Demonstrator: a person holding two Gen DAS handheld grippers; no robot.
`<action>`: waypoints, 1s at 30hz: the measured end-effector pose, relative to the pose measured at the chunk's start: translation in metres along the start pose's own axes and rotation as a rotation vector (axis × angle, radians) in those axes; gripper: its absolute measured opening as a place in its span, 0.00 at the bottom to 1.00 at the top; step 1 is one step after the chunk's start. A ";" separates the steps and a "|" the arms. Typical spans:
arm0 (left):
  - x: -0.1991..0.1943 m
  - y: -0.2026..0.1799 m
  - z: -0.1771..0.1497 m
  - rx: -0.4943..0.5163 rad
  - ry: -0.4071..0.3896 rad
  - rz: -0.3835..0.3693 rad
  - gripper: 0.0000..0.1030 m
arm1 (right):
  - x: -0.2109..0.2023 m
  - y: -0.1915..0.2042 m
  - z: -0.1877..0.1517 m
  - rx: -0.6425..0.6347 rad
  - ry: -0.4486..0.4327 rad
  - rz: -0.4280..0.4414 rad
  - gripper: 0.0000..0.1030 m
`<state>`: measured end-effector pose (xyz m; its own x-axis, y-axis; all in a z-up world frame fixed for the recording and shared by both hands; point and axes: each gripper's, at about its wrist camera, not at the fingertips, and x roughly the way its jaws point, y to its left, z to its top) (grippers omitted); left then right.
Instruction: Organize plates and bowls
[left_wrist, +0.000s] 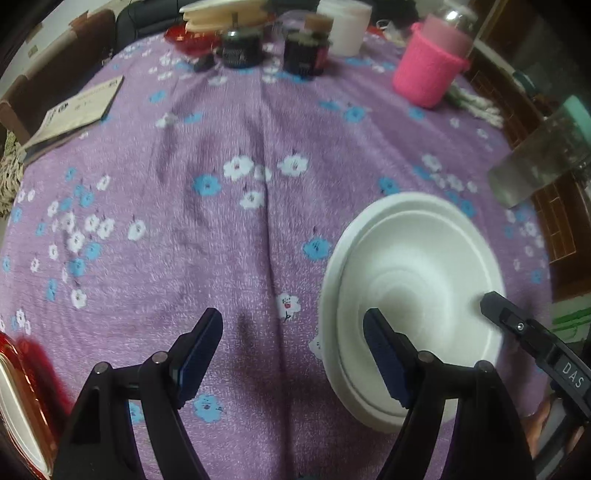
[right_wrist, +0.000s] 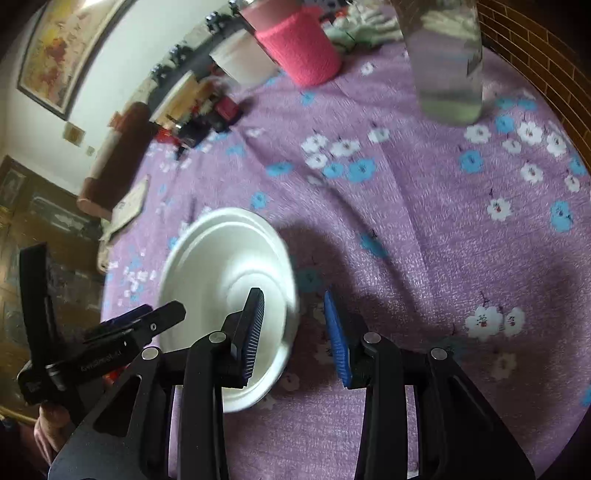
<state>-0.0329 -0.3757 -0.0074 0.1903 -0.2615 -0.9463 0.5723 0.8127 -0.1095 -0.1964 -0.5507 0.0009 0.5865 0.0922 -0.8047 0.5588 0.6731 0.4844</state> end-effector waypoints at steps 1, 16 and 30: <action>0.002 0.000 0.000 -0.004 0.001 0.002 0.75 | 0.004 0.000 -0.001 0.006 0.004 0.005 0.32; -0.015 -0.004 -0.018 0.014 -0.069 -0.071 0.11 | 0.007 0.021 -0.024 0.024 -0.053 -0.054 0.06; -0.157 0.165 -0.108 -0.130 -0.282 0.116 0.11 | -0.001 0.206 -0.089 -0.304 0.001 0.150 0.07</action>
<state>-0.0545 -0.1439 0.0896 0.4717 -0.2825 -0.8352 0.4306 0.9005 -0.0614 -0.1345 -0.3473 0.0711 0.6485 0.2072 -0.7324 0.2660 0.8399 0.4731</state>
